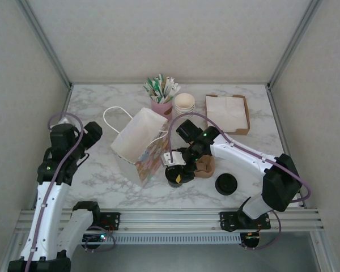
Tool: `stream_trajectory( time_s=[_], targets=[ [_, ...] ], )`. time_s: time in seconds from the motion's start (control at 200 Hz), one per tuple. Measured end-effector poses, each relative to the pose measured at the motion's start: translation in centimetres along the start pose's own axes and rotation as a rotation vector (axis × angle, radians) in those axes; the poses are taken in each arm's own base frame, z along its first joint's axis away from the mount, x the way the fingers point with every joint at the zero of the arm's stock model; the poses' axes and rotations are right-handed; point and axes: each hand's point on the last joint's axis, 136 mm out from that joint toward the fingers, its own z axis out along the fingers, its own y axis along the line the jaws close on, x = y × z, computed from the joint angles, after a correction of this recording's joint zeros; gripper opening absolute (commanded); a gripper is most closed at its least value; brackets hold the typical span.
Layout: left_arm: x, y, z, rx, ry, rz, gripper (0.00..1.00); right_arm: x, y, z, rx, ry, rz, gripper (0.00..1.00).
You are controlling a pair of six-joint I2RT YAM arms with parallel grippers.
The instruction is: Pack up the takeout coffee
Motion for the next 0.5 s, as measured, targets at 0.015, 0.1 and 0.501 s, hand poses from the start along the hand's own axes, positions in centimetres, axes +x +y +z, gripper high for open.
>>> stream_trajectory(
  time_s=[0.015, 0.1, 0.501],
  targets=[
    [0.0, 0.0, 0.0, 0.0, 0.0, 0.0, 0.86, 0.0, 0.0, 0.0, 0.0, 0.0, -0.001, 0.78],
    [0.01, 0.01, 0.0, 0.0, 0.0, 0.0, 0.86, 0.0, 0.0, 0.0, 0.0, 0.0, -0.002, 0.79],
    [0.01, 0.01, 0.0, 0.0, 0.0, 0.0, 0.86, 0.11, -0.04, 0.01, 0.003, 0.006, -0.001, 0.83]
  ],
)
